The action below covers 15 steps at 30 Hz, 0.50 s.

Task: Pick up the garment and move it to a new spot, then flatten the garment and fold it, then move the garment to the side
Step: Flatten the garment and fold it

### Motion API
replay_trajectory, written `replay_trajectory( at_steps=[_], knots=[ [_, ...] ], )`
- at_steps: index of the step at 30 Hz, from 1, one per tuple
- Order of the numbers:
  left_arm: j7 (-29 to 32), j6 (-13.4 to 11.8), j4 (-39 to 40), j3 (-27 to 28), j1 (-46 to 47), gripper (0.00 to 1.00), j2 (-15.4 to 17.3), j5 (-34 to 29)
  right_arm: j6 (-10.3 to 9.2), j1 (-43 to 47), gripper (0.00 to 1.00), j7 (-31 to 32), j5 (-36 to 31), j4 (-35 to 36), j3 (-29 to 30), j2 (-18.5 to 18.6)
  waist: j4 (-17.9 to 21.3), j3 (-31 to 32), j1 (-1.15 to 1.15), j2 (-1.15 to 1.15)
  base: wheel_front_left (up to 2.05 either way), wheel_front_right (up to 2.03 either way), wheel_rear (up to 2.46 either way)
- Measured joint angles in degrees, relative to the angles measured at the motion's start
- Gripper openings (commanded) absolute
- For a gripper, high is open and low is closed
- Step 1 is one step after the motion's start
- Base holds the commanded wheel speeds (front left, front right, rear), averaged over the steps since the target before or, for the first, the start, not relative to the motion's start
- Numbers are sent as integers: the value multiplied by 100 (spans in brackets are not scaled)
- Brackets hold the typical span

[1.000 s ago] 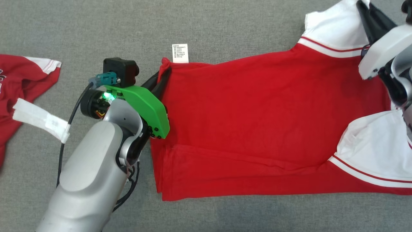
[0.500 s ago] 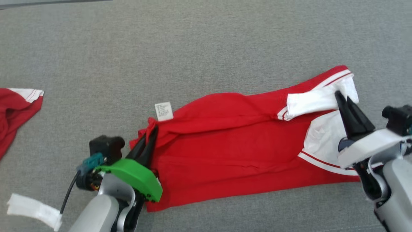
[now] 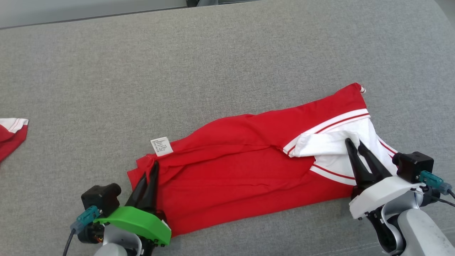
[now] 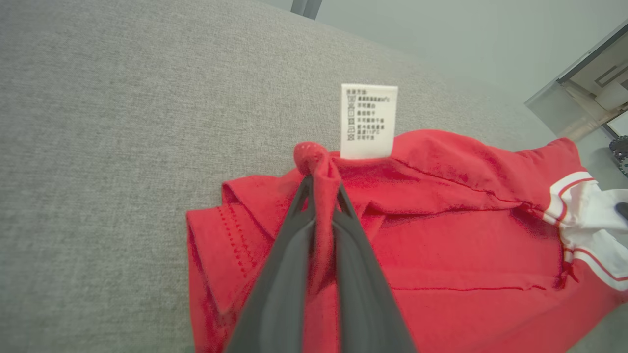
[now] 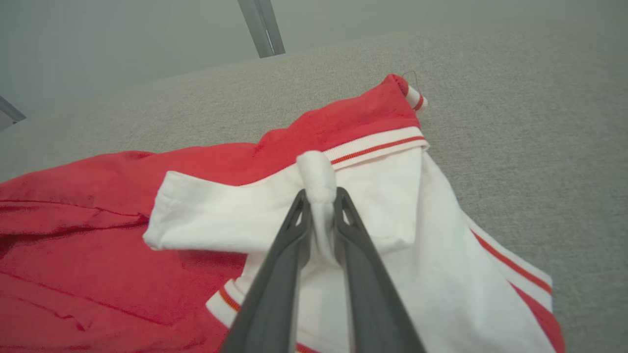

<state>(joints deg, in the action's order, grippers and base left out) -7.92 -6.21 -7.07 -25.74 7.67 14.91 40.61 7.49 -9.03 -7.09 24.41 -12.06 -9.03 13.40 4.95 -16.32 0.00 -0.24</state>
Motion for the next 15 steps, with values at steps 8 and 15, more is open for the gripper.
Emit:
replay_trajectory(
  at_steps=[8, 15],
  knots=[
    [-246, 200, 25, -1, -252, 100, 338, -126, 0, 15, 100, 16, 218, 220, 600, 22, -38, 138, 0, 0, 0, 0, 0],
    [-652, -96, 346, 244, -863, 100, 502, -560, 0, -105, 100, 641, -12, 355, 1274, 91, -3, 349, 0, 0, 0, 0, 0]
  ],
)
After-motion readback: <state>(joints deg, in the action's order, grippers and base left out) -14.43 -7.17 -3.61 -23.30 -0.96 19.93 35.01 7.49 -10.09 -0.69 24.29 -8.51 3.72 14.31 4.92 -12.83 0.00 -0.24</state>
